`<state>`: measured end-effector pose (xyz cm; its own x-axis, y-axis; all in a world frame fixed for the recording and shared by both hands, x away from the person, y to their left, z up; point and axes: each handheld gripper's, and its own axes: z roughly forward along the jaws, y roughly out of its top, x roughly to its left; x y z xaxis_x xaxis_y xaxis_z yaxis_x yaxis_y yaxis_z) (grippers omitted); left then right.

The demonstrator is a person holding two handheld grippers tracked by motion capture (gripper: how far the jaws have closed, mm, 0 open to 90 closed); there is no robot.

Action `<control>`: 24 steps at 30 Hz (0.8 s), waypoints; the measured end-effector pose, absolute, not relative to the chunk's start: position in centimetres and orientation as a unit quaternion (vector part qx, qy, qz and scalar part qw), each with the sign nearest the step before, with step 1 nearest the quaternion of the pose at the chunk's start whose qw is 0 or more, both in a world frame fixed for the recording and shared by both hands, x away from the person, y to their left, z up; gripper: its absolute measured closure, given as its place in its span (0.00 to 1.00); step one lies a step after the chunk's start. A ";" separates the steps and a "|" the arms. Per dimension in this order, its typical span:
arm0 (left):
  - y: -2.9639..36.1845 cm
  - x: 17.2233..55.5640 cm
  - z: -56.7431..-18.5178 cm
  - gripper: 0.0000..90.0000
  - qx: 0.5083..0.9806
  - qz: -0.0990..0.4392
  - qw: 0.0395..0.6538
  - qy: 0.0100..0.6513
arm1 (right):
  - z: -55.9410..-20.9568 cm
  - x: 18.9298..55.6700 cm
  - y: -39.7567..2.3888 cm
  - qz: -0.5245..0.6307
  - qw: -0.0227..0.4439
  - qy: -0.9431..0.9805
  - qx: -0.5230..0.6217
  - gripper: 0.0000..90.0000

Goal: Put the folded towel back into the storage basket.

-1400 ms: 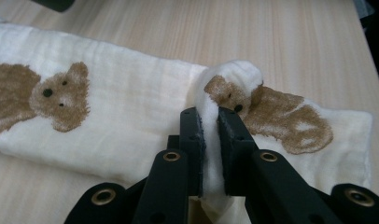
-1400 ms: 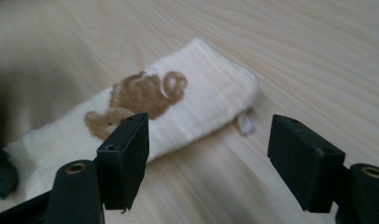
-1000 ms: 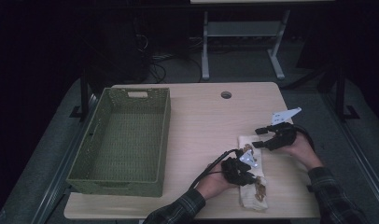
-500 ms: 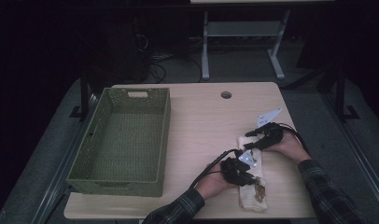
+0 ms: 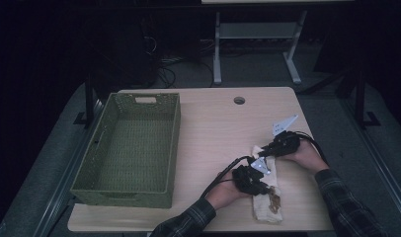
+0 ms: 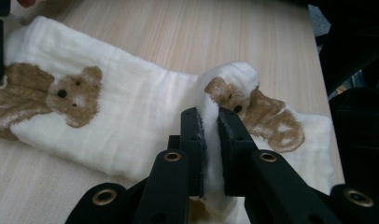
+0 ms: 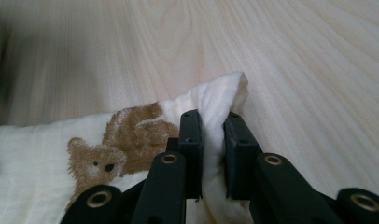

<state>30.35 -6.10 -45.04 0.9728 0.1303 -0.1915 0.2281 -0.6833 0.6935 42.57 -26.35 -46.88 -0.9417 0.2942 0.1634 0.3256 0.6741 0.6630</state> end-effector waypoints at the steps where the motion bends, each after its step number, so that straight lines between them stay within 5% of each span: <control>1: -6.0 30.4 -44.9 0.91 0.915 -0.063 0.387 0.097 | -46.8 42.6 -26.3 -0.368 0.022 -0.914 -0.170 0.88; 24: 0.7 30.8 -37.4 0.91 0.887 -0.023 0.441 0.135 | -39.3 43.9 -22.2 -0.395 -0.002 -0.910 -0.123 0.88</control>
<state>30.79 0.69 -37.36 0.9623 0.2197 -0.1606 0.2606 -0.5741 0.7762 43.88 -22.16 -39.30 -0.9695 0.2263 0.0941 0.2232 0.6568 0.7203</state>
